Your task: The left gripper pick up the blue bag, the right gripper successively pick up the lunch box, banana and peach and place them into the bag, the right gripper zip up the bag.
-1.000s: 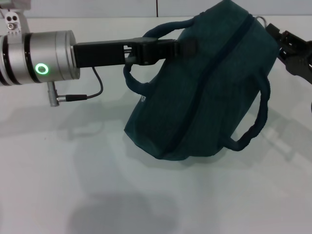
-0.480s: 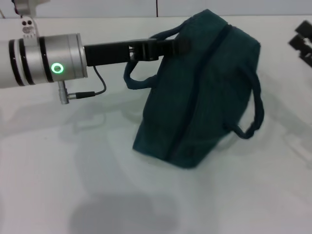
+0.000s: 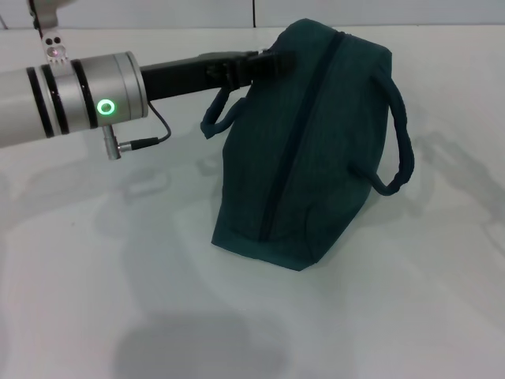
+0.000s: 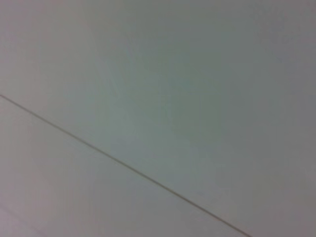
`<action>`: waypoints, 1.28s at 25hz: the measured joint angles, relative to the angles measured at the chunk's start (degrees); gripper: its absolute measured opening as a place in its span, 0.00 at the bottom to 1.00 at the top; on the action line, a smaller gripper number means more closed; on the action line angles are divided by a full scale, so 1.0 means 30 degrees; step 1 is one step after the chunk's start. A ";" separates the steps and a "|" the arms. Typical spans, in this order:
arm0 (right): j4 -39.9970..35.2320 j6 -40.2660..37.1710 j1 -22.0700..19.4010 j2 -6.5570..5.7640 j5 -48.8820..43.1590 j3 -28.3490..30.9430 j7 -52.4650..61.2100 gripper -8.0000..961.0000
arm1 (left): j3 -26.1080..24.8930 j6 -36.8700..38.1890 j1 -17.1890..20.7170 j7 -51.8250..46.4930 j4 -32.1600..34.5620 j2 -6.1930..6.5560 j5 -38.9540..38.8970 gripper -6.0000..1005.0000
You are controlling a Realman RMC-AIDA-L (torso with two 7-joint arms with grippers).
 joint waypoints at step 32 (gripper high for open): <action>-0.3351 -0.2993 0.1105 0.0830 -1.1869 -0.0170 -1.3307 0.92 | 0.0057 1.0703 0.5425 0.6184 0.5148 0.2303 0.0569 0.87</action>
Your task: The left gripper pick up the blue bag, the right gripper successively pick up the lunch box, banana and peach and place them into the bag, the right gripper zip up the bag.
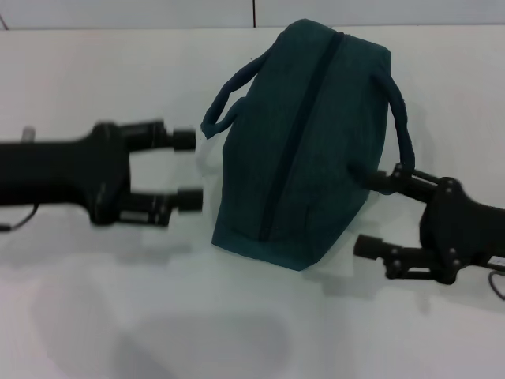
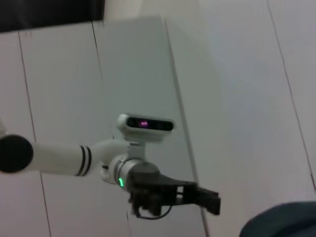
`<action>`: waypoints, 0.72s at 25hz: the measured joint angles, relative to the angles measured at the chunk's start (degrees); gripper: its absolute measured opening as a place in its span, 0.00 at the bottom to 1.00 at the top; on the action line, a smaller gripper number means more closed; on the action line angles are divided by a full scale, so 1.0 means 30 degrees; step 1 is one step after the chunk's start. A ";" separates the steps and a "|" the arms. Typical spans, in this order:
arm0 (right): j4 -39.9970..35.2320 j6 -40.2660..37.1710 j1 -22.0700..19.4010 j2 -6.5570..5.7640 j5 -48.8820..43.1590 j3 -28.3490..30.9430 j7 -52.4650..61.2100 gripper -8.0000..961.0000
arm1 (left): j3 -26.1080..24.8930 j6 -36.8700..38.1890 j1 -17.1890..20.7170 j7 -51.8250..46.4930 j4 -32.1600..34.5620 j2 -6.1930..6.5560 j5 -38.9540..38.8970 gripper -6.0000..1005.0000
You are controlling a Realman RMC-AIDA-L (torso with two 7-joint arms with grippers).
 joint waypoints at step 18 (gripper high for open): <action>0.0000 0.0674 0.0238 0.0062 -0.0545 -0.0091 -0.0396 0.92 | -0.0990 0.0114 0.0394 0.2486 -0.2212 -0.0099 0.1054 0.87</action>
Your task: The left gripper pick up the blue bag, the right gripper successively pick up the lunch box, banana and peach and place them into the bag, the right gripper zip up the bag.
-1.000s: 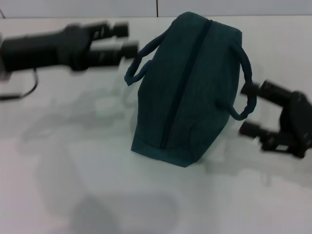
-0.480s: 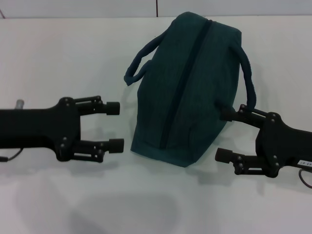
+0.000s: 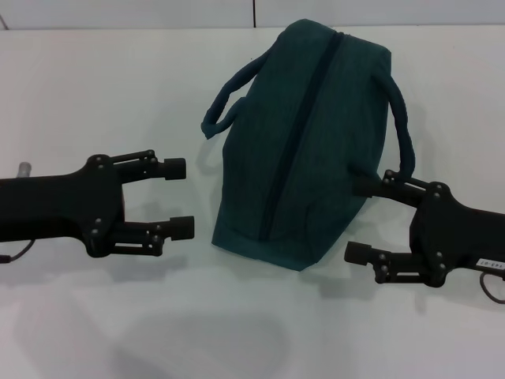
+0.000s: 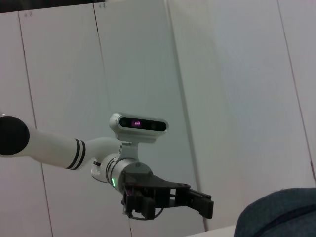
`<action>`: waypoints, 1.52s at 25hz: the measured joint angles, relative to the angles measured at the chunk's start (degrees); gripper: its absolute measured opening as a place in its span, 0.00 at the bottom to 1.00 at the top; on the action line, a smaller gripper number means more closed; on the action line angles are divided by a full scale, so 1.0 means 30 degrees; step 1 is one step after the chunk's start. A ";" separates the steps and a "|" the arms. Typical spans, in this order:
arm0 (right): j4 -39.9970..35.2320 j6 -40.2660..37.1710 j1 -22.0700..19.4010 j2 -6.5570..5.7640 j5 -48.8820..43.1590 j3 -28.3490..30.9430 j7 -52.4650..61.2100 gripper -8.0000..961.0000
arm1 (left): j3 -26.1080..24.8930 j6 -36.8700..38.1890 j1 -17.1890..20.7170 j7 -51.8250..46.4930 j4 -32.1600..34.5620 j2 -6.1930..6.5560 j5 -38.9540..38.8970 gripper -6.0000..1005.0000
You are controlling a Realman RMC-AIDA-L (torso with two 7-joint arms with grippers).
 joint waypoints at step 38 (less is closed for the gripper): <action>-0.0152 0.0073 0.0661 0.0107 0.0000 -0.2818 -0.0261 0.92 | 0.0201 0.0893 0.1622 0.3927 -0.0586 0.0157 0.0114 0.86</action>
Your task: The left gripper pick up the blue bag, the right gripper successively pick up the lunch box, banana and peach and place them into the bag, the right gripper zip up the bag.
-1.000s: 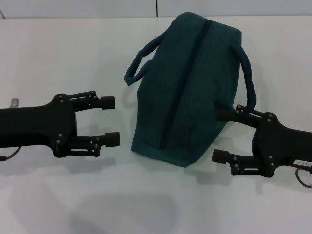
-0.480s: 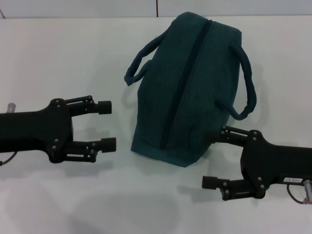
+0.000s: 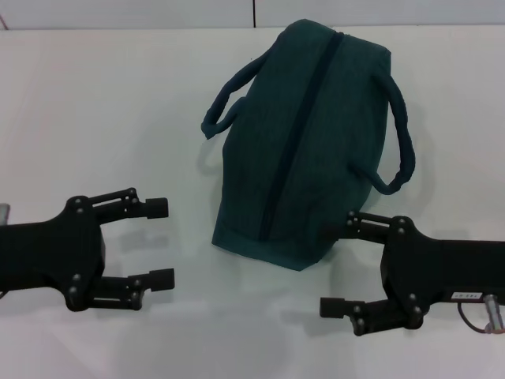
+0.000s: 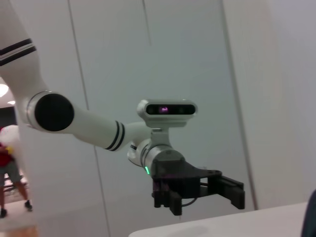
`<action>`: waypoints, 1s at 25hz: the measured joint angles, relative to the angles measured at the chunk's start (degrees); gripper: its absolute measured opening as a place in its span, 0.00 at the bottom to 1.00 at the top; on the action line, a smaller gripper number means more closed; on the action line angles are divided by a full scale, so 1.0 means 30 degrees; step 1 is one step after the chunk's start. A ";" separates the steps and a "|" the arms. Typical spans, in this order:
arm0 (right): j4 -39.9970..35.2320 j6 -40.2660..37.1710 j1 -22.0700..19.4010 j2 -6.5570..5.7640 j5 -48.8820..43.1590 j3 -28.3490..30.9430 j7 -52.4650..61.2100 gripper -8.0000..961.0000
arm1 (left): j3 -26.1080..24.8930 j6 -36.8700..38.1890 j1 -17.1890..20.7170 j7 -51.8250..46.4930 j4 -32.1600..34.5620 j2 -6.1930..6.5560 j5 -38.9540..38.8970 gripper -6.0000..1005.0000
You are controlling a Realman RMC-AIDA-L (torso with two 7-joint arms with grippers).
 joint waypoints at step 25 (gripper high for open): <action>-0.0427 -0.0001 0.0110 0.0017 0.0003 -0.0598 0.0175 0.91 | -0.0081 0.0187 0.0038 0.0579 -0.0438 0.0082 0.0439 0.86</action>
